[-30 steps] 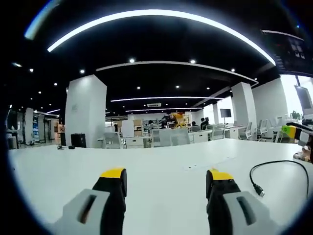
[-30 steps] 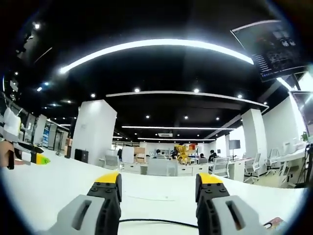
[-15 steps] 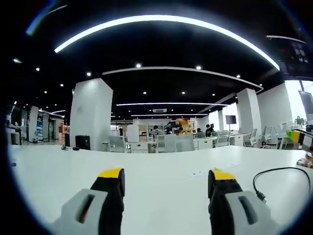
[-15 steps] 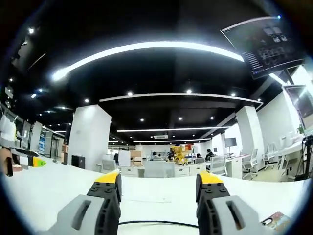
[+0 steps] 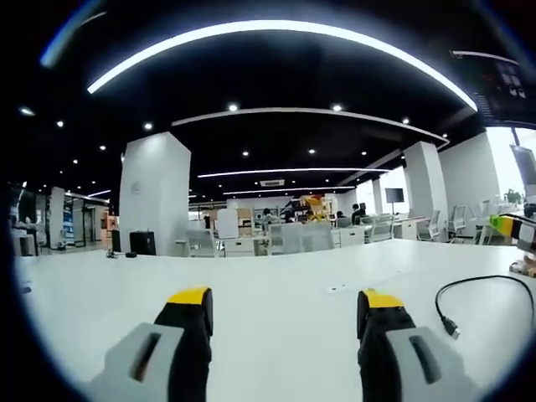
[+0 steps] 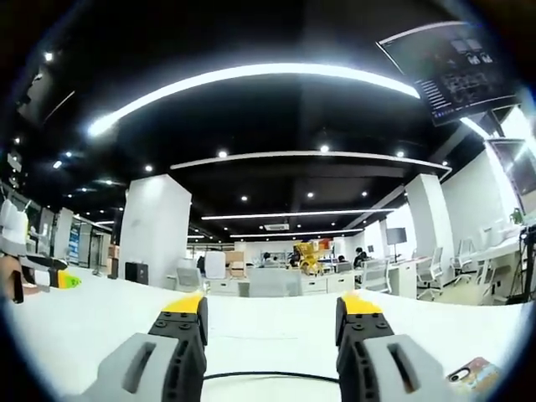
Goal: Find the data cable on the table. Grasp the USB connector end of the cable and insert it into the USB port on the table
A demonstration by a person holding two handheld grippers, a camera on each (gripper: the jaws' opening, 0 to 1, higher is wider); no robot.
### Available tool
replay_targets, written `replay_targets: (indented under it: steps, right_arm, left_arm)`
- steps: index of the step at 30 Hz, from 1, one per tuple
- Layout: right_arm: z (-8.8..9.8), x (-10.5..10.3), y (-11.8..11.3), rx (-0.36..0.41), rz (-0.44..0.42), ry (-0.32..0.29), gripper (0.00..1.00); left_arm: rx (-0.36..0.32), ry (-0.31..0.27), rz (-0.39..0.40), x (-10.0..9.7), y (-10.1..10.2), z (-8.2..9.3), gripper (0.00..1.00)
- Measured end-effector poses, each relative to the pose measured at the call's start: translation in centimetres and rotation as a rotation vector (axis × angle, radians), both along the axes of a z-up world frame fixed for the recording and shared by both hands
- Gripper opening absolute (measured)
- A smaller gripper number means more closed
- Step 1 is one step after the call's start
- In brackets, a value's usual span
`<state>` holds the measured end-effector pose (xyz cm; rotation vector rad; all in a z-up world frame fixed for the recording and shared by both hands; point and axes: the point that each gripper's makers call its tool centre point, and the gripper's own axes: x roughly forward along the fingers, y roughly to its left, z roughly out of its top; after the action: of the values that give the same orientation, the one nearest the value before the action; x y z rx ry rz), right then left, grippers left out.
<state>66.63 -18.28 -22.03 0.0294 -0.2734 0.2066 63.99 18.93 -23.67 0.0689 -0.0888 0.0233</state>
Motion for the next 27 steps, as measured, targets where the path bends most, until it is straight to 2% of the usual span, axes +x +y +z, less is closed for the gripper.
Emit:
replay_targets:
  steps: [3, 5, 9, 15, 22, 27]
  right_arm:
    - [-0.4, 0.2, 0.4, -0.006, 0.019, 0.020, 0.62]
    - [-1.0, 0.3, 1.3, 0.010, 0.074, 0.049, 0.61]
    - [-1.6, 0.6, 2.2, 0.028, 0.123, 0.076, 0.60]
    - [-2.3, 0.7, 2.9, -0.009, 0.127, 0.106, 0.59]
    - [-4.8, 1.6, 4.8, 0.018, 0.207, 0.220, 0.55]
    - [-6.8, 2.4, 6.0, 0.112, 0.276, 0.345, 0.54]
  left_arm:
    - [0.011, 0.009, 0.000, 0.1, 0.0, -0.2, 0.69]
    - [0.017, 0.015, -0.007, 0.1, -0.2, -0.3, 0.69]
    - [0.030, 0.022, -0.017, 0.1, -0.3, -0.4, 0.69]
    - [0.028, 0.012, -0.018, -0.1, -0.3, -0.1, 0.69]
    - [0.038, 0.022, -0.055, -0.3, -1.3, -0.2, 0.69]
    - [0.051, 0.028, -0.060, -0.4, -1.5, -0.2, 0.69]
